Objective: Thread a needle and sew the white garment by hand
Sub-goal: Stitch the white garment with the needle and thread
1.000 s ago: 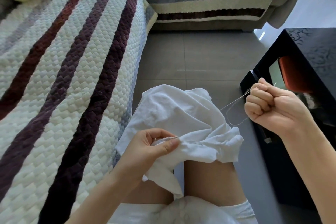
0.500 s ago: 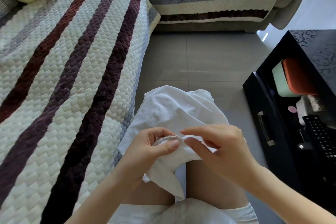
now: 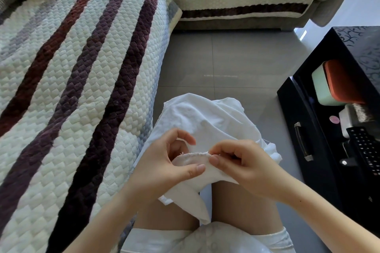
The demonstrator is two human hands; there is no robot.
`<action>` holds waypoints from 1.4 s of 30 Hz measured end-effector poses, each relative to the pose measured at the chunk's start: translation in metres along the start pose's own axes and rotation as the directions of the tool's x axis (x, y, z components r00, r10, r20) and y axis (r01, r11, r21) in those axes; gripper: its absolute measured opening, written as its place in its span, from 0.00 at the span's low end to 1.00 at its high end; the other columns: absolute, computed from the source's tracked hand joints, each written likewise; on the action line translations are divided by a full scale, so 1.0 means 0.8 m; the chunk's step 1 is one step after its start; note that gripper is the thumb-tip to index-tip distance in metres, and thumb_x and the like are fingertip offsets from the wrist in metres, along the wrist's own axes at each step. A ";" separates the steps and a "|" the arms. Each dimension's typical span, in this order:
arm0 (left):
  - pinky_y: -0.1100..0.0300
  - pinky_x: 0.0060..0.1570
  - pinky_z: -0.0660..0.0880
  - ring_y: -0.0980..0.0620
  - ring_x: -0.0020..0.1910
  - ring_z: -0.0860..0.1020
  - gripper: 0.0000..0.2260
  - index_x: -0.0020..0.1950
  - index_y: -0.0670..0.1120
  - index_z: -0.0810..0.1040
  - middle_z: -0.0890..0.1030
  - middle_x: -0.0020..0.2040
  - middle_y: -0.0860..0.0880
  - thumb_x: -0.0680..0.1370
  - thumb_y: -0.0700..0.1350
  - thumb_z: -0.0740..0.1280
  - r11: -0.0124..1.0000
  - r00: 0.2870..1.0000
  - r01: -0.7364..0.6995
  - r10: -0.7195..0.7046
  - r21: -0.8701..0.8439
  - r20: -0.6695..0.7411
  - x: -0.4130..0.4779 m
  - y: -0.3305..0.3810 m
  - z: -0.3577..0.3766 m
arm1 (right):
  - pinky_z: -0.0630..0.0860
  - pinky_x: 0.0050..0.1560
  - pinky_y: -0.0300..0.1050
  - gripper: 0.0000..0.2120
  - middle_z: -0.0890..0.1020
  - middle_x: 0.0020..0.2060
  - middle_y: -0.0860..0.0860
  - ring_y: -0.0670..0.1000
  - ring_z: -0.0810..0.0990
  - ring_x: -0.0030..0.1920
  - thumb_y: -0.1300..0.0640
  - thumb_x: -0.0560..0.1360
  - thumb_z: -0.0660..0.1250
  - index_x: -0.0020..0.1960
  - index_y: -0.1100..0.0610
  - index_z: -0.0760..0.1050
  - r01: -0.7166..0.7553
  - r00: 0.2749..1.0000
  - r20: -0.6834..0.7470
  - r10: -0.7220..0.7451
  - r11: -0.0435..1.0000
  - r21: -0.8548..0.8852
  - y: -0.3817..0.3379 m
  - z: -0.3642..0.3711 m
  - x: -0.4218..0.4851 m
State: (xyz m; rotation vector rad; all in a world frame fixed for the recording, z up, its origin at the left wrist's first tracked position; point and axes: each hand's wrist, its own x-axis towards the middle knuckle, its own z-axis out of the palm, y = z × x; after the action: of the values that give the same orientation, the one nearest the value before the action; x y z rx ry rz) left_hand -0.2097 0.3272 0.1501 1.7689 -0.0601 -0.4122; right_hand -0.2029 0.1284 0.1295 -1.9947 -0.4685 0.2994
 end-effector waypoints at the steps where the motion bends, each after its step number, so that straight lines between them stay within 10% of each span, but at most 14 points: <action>1: 0.61 0.33 0.70 0.53 0.33 0.73 0.18 0.47 0.57 0.76 0.75 0.32 0.51 0.60 0.53 0.78 1.000 1.000 -0.016 0.016 0.007 0.007 0.001 0.000 -0.003 | 0.69 0.34 0.46 0.16 0.77 0.30 0.51 0.51 0.72 0.32 0.42 0.73 0.60 0.42 0.53 0.79 -0.007 1.000 0.004 0.007 1.000 0.014 0.000 -0.001 0.001; 10: 0.56 0.46 0.80 0.54 0.41 0.83 0.09 0.43 0.51 0.85 0.85 0.39 0.52 0.66 0.51 0.75 0.980 0.990 -0.139 0.136 0.143 0.029 0.012 0.011 0.003 | 0.61 0.30 0.35 0.11 0.70 0.26 0.47 0.42 0.66 0.29 0.51 0.76 0.66 0.39 0.56 0.79 -0.083 0.989 0.122 0.077 0.996 0.042 -0.012 -0.012 0.012; 17: 0.73 0.41 0.71 0.61 0.42 0.79 0.03 0.40 0.52 0.80 0.81 0.42 0.58 0.72 0.45 0.72 0.895 0.980 -0.201 0.178 0.398 0.094 0.014 0.006 0.002 | 0.67 0.32 0.39 0.08 0.81 0.33 0.56 0.48 0.72 0.31 0.54 0.77 0.67 0.43 0.55 0.82 -0.226 0.945 0.244 0.218 0.974 0.001 -0.010 -0.040 0.010; 23: 0.73 0.36 0.69 0.64 0.36 0.77 0.06 0.38 0.52 0.78 0.80 0.36 0.61 0.73 0.44 0.71 0.935 0.995 -0.038 0.001 0.352 0.104 0.015 0.010 0.000 | 0.62 0.31 0.35 0.10 0.65 0.27 0.47 0.43 0.63 0.29 0.48 0.75 0.63 0.52 0.52 0.78 -0.135 0.988 0.094 0.126 0.986 0.095 -0.008 -0.041 0.013; 33: 0.68 0.36 0.71 0.60 0.35 0.77 0.08 0.38 0.49 0.83 0.82 0.35 0.53 0.68 0.53 0.75 0.979 0.971 0.163 -0.181 0.127 0.153 0.013 0.004 -0.009 | 0.68 0.39 0.29 0.08 0.75 0.32 0.39 0.38 0.74 0.37 0.58 0.76 0.61 0.45 0.55 0.79 0.028 0.999 0.022 -0.024 0.978 -0.208 -0.003 -0.016 0.017; 42: 0.69 0.38 0.75 0.58 0.37 0.80 0.06 0.41 0.44 0.82 0.83 0.36 0.51 0.67 0.45 0.70 0.966 0.941 0.249 -0.226 -0.064 0.252 0.009 0.012 -0.012 | 0.74 0.43 0.45 0.07 0.81 0.38 0.46 0.48 0.79 0.42 0.55 0.73 0.63 0.45 0.45 0.78 -0.007 0.997 0.076 0.016 0.993 -0.117 0.004 -0.017 0.018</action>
State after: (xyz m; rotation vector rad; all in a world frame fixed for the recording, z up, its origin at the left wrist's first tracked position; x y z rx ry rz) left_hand -0.1981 0.3322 0.1596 1.6292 0.0005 -0.7950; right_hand -0.1841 0.1226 0.1330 -2.1055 -0.5338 0.3644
